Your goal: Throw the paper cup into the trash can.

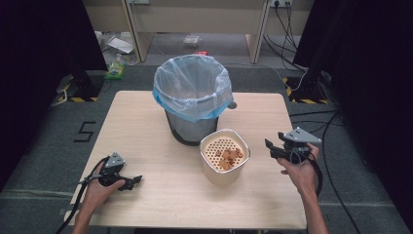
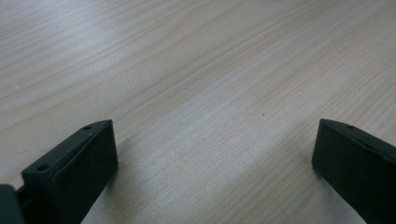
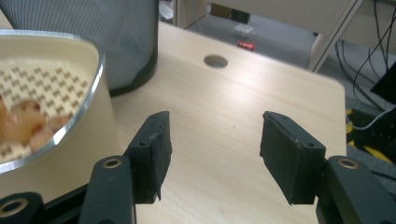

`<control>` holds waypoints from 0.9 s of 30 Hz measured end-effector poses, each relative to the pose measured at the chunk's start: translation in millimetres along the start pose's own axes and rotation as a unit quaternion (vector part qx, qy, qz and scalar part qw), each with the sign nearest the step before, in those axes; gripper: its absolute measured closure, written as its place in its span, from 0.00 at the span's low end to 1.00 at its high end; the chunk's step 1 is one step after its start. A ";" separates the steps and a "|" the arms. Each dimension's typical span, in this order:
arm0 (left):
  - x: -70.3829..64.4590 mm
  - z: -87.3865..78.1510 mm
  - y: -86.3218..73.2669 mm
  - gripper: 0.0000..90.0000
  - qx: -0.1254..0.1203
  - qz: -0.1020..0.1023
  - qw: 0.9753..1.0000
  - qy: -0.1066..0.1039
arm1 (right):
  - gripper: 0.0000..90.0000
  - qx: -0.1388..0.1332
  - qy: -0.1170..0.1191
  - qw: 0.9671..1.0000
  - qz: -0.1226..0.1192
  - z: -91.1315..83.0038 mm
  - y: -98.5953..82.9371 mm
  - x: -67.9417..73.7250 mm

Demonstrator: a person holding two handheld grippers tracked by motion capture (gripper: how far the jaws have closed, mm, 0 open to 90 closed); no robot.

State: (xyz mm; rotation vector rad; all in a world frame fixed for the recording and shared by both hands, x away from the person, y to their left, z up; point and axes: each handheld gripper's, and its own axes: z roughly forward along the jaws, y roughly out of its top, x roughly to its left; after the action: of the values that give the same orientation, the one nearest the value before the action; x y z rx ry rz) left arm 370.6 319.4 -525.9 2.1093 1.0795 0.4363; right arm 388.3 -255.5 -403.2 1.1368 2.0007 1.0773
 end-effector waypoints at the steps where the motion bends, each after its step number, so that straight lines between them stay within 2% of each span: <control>1: 0.0 0.0 0.0 0.00 0.000 0.000 1.000 0.000 | 0.48 0.001 0.000 1.000 0.003 -0.1 -5.5 0.0; 3: 0.0 0.0 0.0 0.00 0.000 0.000 1.000 0.000 | 0.48 0.005 0.000 1.000 0.006 -0.1 -10.6 0.2; 4: 0.0 0.0 0.0 0.00 0.000 0.000 1.000 0.000 | 0.47 0.010 0.002 1.000 0.010 0.2 -20.5 0.6; 8: 0.0 0.0 0.0 0.00 0.000 0.000 1.000 0.000 | 0.46 0.024 0.005 1.000 0.017 2.3 -37.7 3.1; 12: -0.1 0.1 -0.1 0.00 -0.001 -0.001 1.000 0.000 | 0.46 0.030 0.006 0.999 0.016 4.2 -47.7 6.2; 18: 0.1 0.0 0.0 0.00 0.000 0.000 1.000 0.000 | 0.45 0.048 0.021 0.998 0.019 9.7 -68.3 16.1; 19: 0.1 0.0 0.0 0.00 0.000 0.000 1.000 0.000 | 0.44 0.059 0.026 0.998 0.020 13.0 -77.4 19.0; 21: 0.0 0.0 0.0 0.00 0.000 0.000 1.000 0.000 | 0.44 0.062 0.027 0.997 0.021 13.8 -79.3 19.7; 22: 0.1 0.0 0.0 0.00 0.000 0.000 1.000 0.000 | 0.44 0.074 0.033 0.996 0.022 17.0 -86.7 22.9; 24: 0.1 0.0 0.0 0.00 0.000 0.000 1.000 0.000 | 0.44 0.081 0.034 0.996 0.023 18.6 -89.3 24.5; 25: 0.1 0.0 0.0 0.00 0.000 0.000 1.000 0.000 | 0.41 0.101 0.035 0.994 0.010 23.2 -92.6 27.4; 27: 0.1 0.0 0.0 0.00 0.000 0.000 1.000 0.000 | 0.41 0.115 0.032 0.993 -0.007 27.0 -94.2 30.6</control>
State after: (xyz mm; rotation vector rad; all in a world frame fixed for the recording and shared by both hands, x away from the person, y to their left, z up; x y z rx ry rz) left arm 370.6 319.5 -526.0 2.1099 1.0785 0.4366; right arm 357.6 -247.7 -500.9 1.2153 2.2252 0.9040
